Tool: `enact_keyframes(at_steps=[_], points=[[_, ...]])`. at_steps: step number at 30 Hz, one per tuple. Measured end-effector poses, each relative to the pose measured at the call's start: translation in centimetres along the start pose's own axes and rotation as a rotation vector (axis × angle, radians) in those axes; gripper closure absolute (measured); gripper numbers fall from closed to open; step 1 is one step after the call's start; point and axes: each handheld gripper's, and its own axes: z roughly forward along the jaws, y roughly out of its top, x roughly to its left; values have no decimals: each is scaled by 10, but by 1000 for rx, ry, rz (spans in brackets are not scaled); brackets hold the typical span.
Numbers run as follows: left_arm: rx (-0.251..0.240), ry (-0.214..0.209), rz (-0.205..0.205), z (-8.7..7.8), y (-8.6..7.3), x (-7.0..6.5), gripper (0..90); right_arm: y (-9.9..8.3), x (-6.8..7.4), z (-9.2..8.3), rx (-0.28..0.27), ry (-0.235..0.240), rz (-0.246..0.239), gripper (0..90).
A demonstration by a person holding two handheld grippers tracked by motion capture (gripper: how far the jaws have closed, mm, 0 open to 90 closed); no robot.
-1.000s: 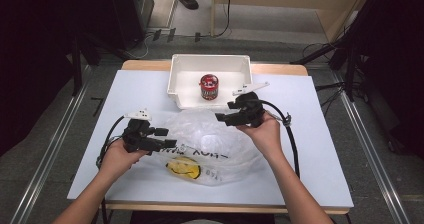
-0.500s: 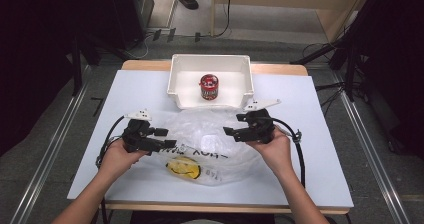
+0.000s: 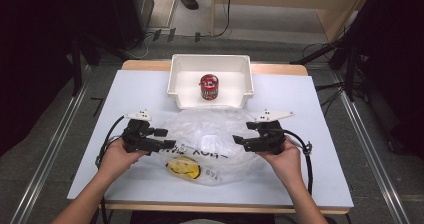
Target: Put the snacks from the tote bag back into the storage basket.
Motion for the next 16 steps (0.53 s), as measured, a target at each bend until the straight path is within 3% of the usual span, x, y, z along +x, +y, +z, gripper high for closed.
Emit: enact_keyframes(at_steps=[4,16], points=[[5,0,1,1,-1,-1,361,-5,0,-4,-10,-38,-17,262],[-14,-20,-8,-1,0,-1,350,-11,-4,-6,-19,-29,7,262]])
